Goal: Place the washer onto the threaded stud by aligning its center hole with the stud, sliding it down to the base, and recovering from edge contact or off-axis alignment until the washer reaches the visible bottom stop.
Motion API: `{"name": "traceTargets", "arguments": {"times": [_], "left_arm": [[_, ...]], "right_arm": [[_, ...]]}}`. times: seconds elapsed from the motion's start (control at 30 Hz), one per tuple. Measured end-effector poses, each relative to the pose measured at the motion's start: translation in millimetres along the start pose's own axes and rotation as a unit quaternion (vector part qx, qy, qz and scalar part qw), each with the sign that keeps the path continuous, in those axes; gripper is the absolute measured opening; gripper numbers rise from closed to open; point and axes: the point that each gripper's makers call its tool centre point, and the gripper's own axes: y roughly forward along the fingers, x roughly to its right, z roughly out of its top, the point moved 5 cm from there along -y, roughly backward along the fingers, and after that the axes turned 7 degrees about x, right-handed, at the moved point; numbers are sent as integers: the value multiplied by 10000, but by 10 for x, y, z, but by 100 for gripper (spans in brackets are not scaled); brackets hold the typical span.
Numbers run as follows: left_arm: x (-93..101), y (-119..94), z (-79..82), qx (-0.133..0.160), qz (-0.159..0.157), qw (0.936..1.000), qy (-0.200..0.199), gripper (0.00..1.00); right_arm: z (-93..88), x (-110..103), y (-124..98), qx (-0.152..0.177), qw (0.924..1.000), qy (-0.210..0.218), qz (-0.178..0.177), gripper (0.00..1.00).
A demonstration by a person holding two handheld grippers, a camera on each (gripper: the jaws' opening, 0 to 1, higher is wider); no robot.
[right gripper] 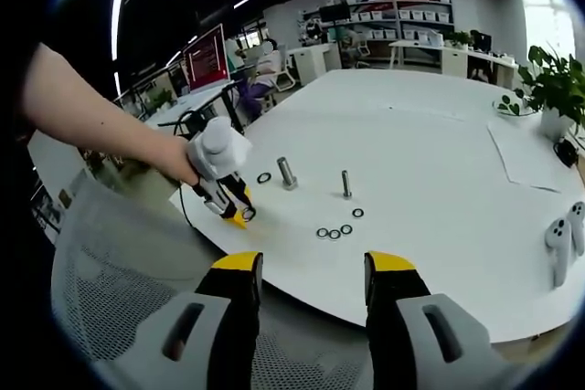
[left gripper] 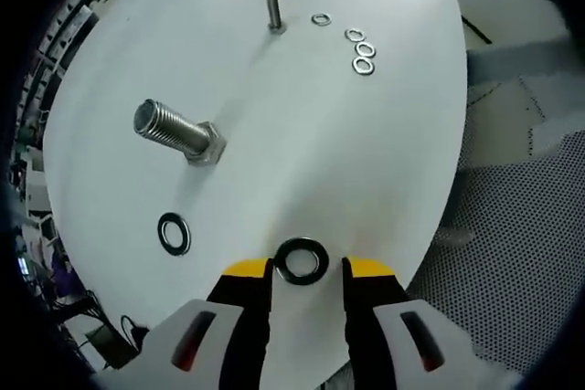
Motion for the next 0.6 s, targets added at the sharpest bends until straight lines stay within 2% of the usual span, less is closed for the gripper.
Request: {"name": "traceTargets", "arguments": {"times": [0.6], "left_arm": [[-2, -9, 4, -71, -6, 10000, 54, 29]], "right_arm": [[-17, -4, 3, -57, 10000, -9, 16, 47]]}}
